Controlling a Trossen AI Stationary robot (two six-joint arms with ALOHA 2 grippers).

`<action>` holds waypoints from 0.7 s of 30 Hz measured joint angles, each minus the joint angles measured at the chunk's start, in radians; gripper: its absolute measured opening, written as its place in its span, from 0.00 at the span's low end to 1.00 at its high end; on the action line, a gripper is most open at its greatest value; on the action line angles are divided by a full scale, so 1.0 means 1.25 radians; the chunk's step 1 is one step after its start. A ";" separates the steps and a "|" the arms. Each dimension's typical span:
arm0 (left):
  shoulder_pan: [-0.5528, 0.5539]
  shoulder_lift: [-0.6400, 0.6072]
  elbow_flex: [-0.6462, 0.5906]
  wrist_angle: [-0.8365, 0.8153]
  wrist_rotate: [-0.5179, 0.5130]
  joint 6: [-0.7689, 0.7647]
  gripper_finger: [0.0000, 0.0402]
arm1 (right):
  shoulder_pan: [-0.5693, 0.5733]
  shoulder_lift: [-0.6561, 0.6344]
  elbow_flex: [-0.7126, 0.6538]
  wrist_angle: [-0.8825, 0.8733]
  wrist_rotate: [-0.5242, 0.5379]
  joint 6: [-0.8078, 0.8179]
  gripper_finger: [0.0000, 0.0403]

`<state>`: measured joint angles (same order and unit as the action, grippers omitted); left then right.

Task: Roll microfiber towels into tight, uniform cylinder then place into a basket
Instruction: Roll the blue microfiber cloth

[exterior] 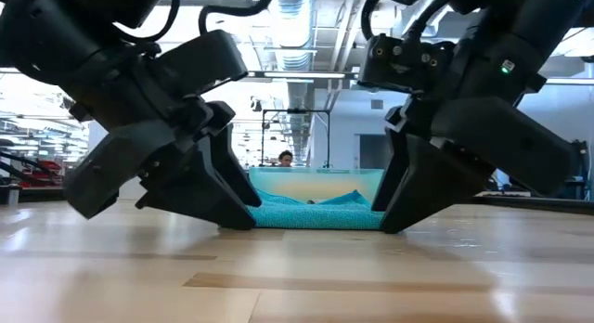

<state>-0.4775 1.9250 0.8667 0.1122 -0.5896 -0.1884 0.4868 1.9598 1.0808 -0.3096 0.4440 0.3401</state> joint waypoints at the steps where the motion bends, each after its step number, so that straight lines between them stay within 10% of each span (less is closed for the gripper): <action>1: 0.003 0.000 0.000 -0.007 0.002 -0.010 0.46 | 0.000 0.000 0.000 -0.001 -0.001 0.010 0.54; 21: 0.026 -0.007 -0.003 -0.025 0.143 -0.074 0.04 | -0.002 0.005 -0.002 0.039 -0.041 0.056 0.14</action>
<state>-0.4446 1.9164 0.8631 0.0810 -0.4103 -0.2815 0.4842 1.9663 1.0779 -0.2612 0.3931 0.4108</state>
